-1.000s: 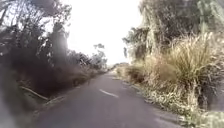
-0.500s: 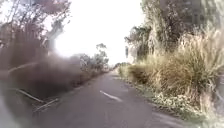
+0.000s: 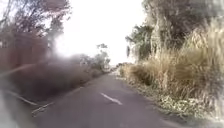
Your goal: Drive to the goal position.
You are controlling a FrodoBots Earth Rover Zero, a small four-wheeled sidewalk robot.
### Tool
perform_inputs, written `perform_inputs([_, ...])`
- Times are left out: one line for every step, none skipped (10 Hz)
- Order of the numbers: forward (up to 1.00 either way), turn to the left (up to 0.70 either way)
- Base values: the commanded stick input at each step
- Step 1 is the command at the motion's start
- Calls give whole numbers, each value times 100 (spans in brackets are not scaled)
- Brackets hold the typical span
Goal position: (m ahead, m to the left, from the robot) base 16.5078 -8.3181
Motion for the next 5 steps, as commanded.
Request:
perform_inputs([50,0])
perform_inputs([50,0])
perform_inputs([50,0])
perform_inputs([50,0])
perform_inputs([50,0])
